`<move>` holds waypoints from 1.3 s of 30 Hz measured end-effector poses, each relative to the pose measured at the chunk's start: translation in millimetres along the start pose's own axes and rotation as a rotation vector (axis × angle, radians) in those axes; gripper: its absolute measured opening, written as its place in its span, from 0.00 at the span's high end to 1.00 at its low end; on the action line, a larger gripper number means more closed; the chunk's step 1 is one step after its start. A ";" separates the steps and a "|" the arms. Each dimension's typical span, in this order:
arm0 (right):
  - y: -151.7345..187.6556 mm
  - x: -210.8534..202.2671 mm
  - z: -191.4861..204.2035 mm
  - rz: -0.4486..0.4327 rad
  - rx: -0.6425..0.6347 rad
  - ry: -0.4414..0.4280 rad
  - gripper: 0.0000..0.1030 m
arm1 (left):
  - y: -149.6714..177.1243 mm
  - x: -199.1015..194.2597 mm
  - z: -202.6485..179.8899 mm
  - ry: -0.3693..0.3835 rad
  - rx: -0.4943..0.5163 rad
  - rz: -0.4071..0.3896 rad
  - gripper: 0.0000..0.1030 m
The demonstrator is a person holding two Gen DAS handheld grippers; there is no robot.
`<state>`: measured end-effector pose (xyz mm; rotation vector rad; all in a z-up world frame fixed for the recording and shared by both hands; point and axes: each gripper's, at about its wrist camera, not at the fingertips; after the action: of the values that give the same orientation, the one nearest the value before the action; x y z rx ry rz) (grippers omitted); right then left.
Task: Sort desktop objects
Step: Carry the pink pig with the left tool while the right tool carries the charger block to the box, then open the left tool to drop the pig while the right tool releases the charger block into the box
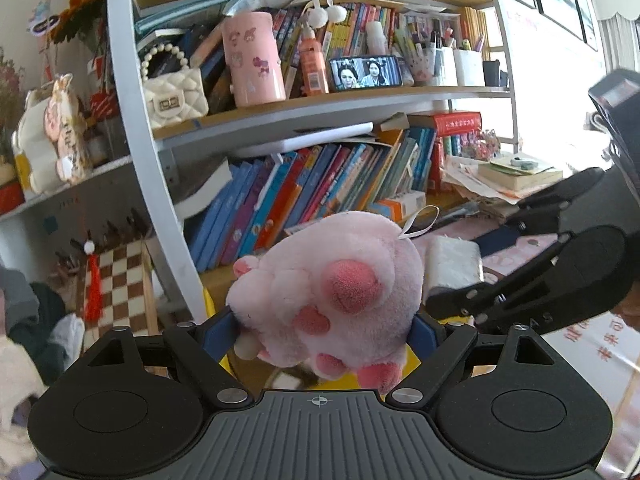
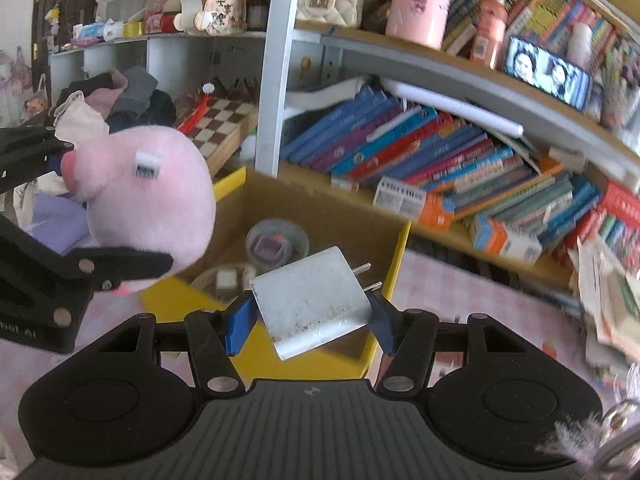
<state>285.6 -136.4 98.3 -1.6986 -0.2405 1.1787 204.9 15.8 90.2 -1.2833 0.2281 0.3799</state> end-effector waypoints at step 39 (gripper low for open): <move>-15.0 175.0 -50.1 0.421 -0.348 -0.331 0.45 | 20.1 148.2 -8.8 0.088 0.002 0.381 0.08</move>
<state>418.4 -49.1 8.2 -1.9028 -0.3135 1.8205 333.0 34.0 14.8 -1.2545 0.5516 0.6477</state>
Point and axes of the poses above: each gripper's, at about its wrist camera, not at the fingertips, and x roughly the way its jaws point, z to its left, y to its underside, and after that the axes turned 13 degrees about -y, right-handed
